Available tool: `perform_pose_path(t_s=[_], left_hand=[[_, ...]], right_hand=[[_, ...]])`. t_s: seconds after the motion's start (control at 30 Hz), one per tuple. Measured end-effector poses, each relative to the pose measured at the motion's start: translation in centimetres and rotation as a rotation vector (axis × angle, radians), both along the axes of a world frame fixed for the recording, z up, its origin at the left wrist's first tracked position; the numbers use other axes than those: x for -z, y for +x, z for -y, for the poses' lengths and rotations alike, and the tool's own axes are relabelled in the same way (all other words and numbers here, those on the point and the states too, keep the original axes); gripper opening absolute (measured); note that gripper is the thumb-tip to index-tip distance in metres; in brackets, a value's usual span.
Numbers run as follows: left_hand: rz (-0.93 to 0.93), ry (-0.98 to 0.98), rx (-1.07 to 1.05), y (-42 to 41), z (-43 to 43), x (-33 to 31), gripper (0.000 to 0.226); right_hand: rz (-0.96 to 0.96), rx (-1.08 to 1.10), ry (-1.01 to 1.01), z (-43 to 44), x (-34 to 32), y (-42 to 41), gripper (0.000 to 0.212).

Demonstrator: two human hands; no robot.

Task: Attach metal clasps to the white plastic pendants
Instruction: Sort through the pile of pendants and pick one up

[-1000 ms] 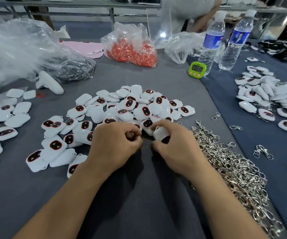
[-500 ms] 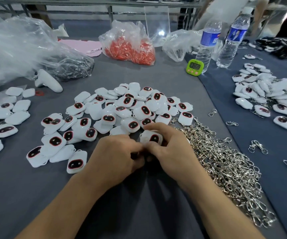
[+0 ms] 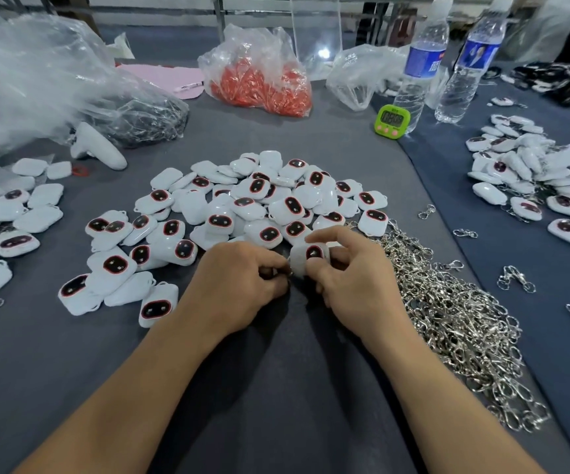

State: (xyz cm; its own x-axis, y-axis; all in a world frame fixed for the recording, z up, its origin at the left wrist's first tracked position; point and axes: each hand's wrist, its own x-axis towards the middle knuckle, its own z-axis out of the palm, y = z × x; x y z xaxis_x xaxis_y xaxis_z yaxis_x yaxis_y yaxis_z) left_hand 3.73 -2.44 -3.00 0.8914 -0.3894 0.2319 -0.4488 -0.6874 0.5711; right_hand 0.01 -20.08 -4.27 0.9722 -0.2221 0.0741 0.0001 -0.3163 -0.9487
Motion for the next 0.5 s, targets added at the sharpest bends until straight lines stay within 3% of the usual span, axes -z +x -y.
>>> perform_pose_path(t_s=[0.5], left_hand=[[0.029,0.031,0.009,0.07,0.04,-0.02,0.019]], right_hand=[[0.006,-0.018,-0.126,0.57,-0.5,0.21,0.021]])
